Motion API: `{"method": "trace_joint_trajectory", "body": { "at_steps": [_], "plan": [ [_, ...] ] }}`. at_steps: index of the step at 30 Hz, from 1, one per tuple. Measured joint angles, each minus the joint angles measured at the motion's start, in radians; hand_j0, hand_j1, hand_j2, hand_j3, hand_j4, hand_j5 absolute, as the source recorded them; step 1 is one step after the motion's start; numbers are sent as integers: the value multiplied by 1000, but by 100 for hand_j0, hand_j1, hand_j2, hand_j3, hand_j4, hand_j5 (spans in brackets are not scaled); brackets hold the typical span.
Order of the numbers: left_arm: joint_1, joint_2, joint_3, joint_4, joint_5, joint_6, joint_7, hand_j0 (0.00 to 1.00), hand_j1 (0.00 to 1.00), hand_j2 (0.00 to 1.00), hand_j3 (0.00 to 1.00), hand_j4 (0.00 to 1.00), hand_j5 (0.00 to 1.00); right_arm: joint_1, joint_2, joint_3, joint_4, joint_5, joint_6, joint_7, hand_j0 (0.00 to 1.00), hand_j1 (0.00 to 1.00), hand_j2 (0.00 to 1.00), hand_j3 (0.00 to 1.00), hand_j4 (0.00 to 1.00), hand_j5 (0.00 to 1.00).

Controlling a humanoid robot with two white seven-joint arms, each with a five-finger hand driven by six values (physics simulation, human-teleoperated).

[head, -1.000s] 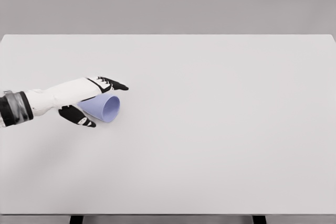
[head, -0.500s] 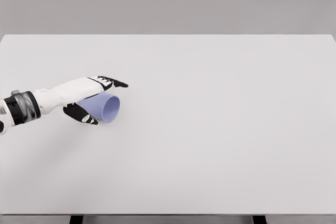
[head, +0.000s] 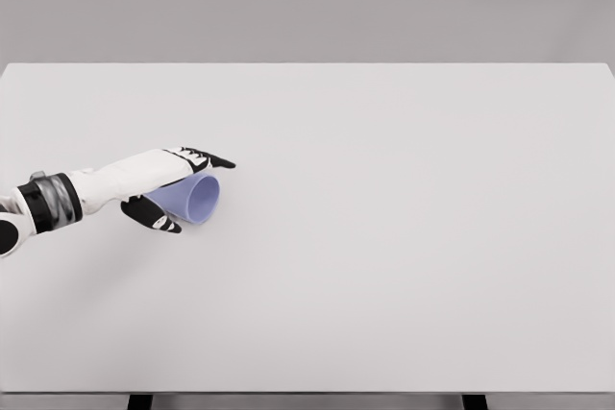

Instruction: Flip the cup with left arm and place it on the table

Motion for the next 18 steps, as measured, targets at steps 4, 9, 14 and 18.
{"method": "trace_joint_trajectory", "body": {
  "at_steps": [4,9,14,18],
  "plan": [
    [0,0,-1,5,-1,1,0,92,92,92,92,92,92,0,0,0,0,0,0,0,100,100,100,100,100,100],
    [2,0,-4,7,-1,1,0,80,80,80,80,80,80,0,0,0,0,0,0,0,100,100,100,100,100,100],
    [2,0,-8,8,0,1,0,67,67,67,67,67,67,0,0,0,0,0,0,0,100,100,100,100,100,100],
    [2,0,-8,16,4,1,0,53,53,53,53,53,53,0,0,0,0,0,0,0,100,100,100,100,100,100]
  ]
}}
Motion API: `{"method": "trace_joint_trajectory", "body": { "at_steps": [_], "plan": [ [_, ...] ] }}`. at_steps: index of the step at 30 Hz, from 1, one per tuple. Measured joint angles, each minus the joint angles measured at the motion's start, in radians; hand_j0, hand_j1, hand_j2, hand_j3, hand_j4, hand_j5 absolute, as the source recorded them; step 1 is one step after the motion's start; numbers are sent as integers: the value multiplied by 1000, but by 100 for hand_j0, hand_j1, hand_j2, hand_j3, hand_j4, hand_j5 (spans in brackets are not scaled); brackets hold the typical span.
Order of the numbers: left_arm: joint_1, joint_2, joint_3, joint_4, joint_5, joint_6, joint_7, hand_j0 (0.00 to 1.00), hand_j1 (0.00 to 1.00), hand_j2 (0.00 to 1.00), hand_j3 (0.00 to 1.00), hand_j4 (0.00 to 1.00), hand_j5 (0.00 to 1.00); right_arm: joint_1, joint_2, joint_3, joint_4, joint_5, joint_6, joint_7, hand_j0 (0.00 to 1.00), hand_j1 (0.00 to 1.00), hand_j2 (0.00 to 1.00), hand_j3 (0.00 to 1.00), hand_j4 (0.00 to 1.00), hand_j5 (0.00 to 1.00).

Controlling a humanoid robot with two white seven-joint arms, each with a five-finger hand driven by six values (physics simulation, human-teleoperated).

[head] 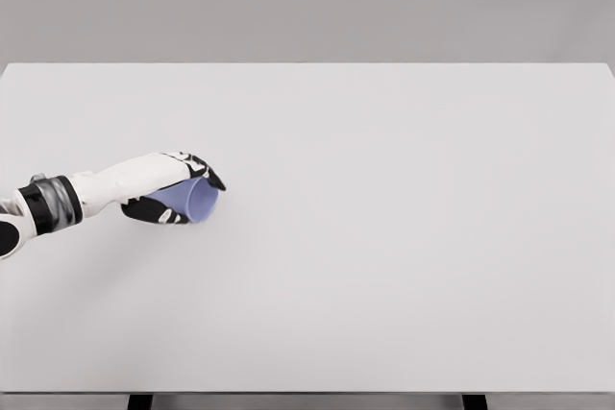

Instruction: Flip the cup with left arm and place it on the table

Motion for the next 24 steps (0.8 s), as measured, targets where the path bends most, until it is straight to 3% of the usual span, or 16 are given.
{"method": "trace_joint_trajectory", "body": {
  "at_steps": [9,12,16,24],
  "plan": [
    [-3,0,1,9,9,0,1,50,50,50,50,50,50,0,0,0,0,0,0,0,100,100,100,100,100,100],
    [-18,5,2,11,47,-2,0,50,50,50,50,50,50,0,0,0,0,0,0,0,100,100,100,100,100,100],
    [-20,29,11,13,155,-9,-4,51,51,51,51,51,51,0,0,0,0,0,0,0,100,100,100,100,100,100],
    [-20,82,28,40,455,-30,-14,54,54,54,54,54,54,0,0,0,0,0,0,0,100,100,100,100,100,100]
  ]
}}
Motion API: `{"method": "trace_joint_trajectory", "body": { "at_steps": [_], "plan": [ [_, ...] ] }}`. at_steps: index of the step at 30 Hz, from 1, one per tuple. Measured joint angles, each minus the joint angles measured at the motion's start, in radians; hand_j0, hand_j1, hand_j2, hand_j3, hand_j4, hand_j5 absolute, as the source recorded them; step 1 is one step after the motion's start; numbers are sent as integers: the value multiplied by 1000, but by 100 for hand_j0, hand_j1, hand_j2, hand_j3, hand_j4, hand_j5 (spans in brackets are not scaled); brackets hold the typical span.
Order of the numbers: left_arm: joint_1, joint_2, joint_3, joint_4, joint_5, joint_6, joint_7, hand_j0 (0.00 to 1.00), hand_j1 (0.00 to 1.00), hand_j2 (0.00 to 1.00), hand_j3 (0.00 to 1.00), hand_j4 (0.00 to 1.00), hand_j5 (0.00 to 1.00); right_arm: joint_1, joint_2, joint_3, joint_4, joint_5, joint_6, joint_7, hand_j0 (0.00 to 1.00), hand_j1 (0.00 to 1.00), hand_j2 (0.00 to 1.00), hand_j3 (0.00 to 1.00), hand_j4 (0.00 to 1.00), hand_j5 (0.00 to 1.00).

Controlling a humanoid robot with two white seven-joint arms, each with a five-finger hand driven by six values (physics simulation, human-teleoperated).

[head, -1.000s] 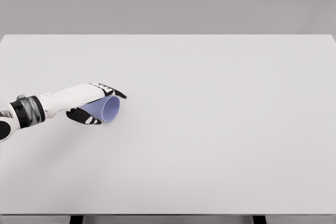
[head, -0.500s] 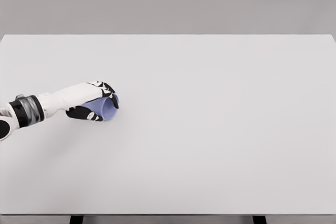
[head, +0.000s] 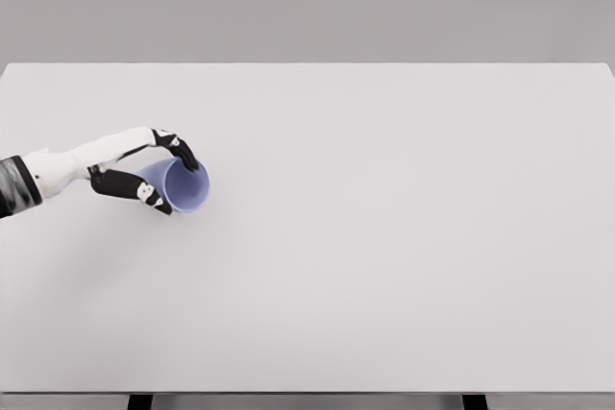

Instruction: Flip the cup with left arm and place it on the table

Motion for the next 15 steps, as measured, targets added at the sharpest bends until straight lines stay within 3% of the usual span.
{"method": "trace_joint_trajectory", "body": {
  "at_steps": [8,15],
  "plan": [
    [2,3,2,109,230,-129,-164,55,55,55,55,55,55,0,0,0,0,0,0,0,100,100,100,100,100,100],
    [2,-35,2,195,446,-164,-197,55,55,55,55,55,55,0,0,0,0,0,0,0,100,100,100,100,100,100]
  ]
}}
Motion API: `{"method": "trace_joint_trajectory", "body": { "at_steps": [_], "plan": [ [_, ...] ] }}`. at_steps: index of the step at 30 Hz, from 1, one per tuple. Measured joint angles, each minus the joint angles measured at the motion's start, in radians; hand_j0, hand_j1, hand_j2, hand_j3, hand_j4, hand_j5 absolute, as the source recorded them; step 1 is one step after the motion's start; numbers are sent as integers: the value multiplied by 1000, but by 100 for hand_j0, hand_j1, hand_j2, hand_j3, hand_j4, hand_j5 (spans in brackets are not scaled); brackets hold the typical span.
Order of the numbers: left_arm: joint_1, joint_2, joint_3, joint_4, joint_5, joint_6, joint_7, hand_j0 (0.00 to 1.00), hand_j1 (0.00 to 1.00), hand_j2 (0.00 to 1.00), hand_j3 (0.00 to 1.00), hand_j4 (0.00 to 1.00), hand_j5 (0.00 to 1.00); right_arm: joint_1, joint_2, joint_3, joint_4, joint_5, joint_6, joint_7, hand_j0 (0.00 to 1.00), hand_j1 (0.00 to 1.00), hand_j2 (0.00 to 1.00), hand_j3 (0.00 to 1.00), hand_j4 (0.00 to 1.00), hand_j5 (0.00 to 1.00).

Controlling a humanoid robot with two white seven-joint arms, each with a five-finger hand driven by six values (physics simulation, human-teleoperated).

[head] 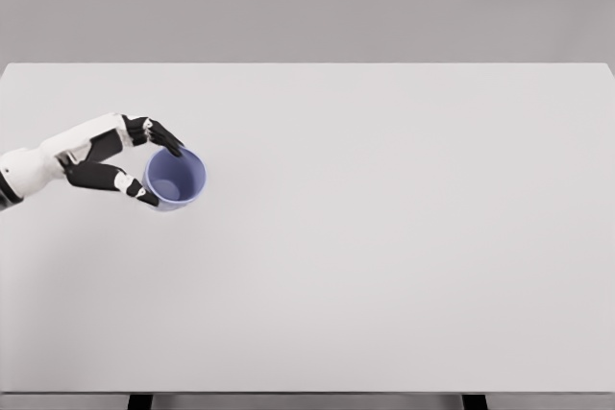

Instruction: Flip the cup with left arm and place it on the table

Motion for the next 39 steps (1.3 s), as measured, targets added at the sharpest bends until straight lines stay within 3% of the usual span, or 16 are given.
{"method": "trace_joint_trajectory", "body": {
  "at_steps": [12,26,34,39],
  "plan": [
    [8,-149,-15,152,124,29,-3,56,56,56,56,56,56,0,0,0,0,0,0,0,100,100,100,100,100,100],
    [38,-200,-18,172,175,57,-3,60,60,60,60,60,60,0,0,0,0,0,0,0,100,100,100,100,100,100],
    [41,-204,-18,173,170,58,-3,90,90,90,90,90,90,0,0,0,0,0,0,0,100,100,100,100,100,100],
    [43,-204,-18,172,167,57,-3,99,99,99,99,99,99,0,0,0,0,0,0,0,100,100,100,100,100,100]
  ]
}}
